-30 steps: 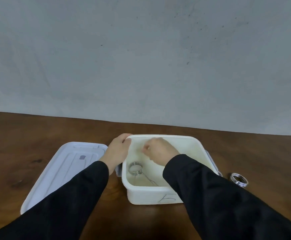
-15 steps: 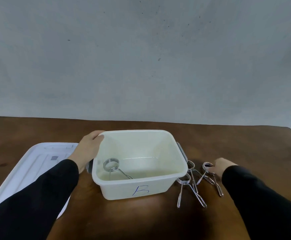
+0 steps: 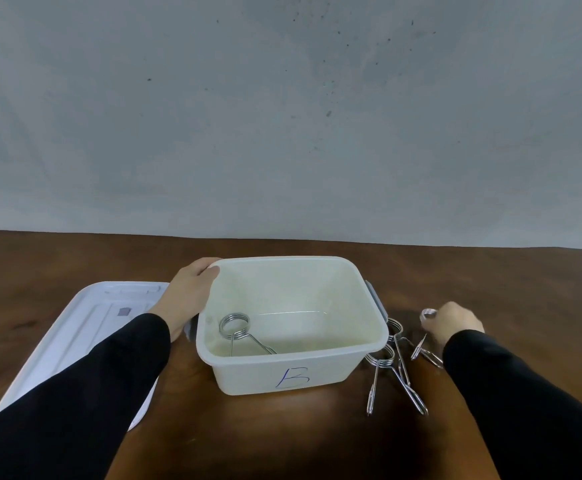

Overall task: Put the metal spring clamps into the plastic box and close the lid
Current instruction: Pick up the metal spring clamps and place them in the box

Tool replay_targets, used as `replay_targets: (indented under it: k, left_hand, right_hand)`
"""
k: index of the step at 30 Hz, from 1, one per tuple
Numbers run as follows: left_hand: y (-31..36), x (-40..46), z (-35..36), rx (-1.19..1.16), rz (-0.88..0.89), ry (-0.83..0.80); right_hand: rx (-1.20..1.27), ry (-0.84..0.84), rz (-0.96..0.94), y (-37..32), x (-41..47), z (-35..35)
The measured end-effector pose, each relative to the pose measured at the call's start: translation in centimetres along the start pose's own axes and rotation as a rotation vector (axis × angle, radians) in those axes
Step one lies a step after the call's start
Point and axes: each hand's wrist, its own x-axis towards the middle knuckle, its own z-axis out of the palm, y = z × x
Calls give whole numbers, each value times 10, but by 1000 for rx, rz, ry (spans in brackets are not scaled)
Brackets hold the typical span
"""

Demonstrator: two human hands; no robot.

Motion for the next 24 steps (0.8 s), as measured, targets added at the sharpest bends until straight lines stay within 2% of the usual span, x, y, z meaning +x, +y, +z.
replay_targets:
  k: [3,7,10,12,15,19,24]
  left_hand:
    - [0,0,0,-9,-1,-13]
    - [-1,1,-1,-20,4,-11]
    - [-3,3,-2,-23,-6,-4]
    - [-4,4,-3,-28,-7,-3]
    - [-7,7,-4,-33,-8,-15]
    - [-11,9,-4,-22,11,-25]
    - [-16,12,-5,4,19,-36]
  right_hand:
    - [35,91,-145,-27,-13,-47]
    - [106,206,-459,-99,-67,-121]
    - [137,102,-667,-155,-123,-131]
    - [76,-18,-784,-186,-152,-108]
    - [-107,-153,-863,-221,-170,-44]
    - [-219,-325,-827,-245,-164,34]
    - [-248,-332,-839,-258,-170,75]
